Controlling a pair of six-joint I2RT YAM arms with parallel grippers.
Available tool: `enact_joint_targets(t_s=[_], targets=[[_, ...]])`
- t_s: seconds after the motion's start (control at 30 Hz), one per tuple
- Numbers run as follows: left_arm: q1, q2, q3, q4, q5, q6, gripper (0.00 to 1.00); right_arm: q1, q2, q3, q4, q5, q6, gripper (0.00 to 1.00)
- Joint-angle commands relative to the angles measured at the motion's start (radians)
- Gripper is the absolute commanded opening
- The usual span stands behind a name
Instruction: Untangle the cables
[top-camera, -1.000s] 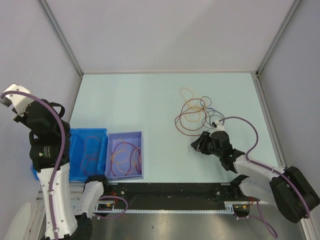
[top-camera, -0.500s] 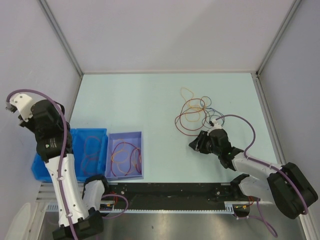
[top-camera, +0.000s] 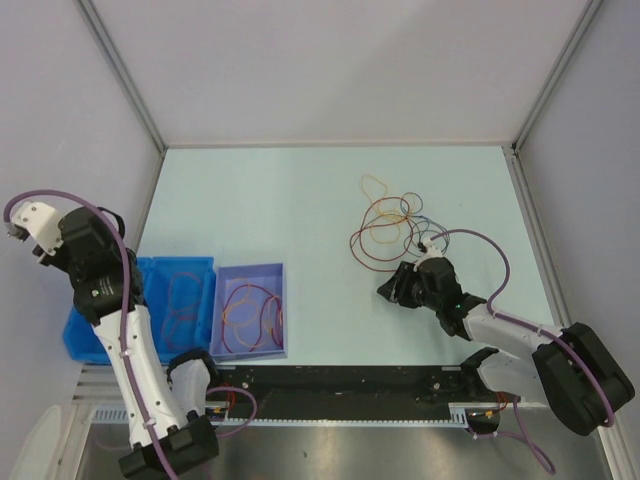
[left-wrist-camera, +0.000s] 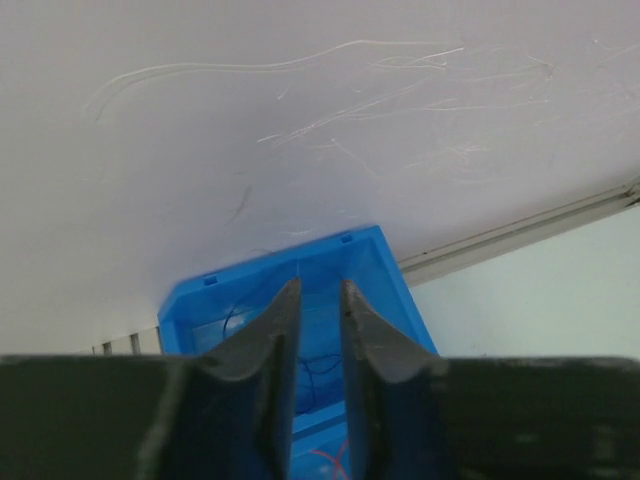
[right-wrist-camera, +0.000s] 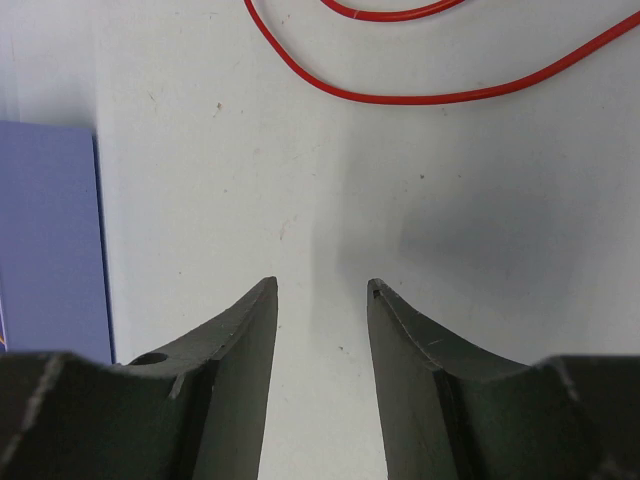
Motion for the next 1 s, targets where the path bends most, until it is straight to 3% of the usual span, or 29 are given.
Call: enact_joint_targets(t_s=[0.0, 0.03, 0.07, 0.1, 0.17, 0.27, 0.4, 0.57, 0.73, 0.83, 0.97], targets=[[0.023, -0.013, -0.005, 0.003, 0.047, -0.05, 0.35, -0.006, 0.009, 0.036, 0.027, -0.001, -0.014, 0.45], [0.023, -0.019, -0.005, 0.005, 0.047, -0.051, 0.43, -0.006, 0.006, 0.036, 0.024, -0.001, -0.014, 0.46], [0.023, -0.02, -0.005, 0.005, 0.047, -0.053, 0.58, -0.006, 0.006, 0.036, 0.024, -0.001, -0.012, 0.45], [0.023, -0.024, -0.003, 0.006, 0.048, -0.054, 0.64, -0.006, 0.006, 0.036, 0.025, -0.001, -0.014, 0.46], [0.022, -0.028, -0.002, 0.006, 0.063, -0.053, 0.74, -0.006, 0.007, 0.036, 0.025, -0.001, -0.014, 0.45], [0.023, -0.033, 0.0, 0.008, 0.092, -0.054, 0.81, -0.006, 0.006, 0.036, 0.025, -0.001, -0.014, 0.46], [0.022, -0.045, 0.003, 0.011, 0.19, -0.056, 0.86, -0.008, 0.006, 0.036, 0.025, -0.001, -0.014, 0.46], [0.023, -0.068, -0.002, 0.054, 0.564, -0.034, 1.0, -0.006, 0.004, 0.036, 0.024, 0.007, -0.012, 0.45], [-0.001, -0.054, -0.012, 0.104, 0.77, -0.028, 1.0, -0.006, -0.002, 0.033, 0.024, 0.015, -0.006, 0.45], [-0.07, -0.031, -0.018, 0.129, 0.844, -0.021, 1.0, -0.006, -0.003, 0.03, 0.025, 0.019, -0.004, 0.47], [-0.284, 0.018, -0.012, 0.147, 0.815, -0.007, 1.0, -0.005, -0.01, 0.03, 0.022, 0.025, -0.001, 0.52]])
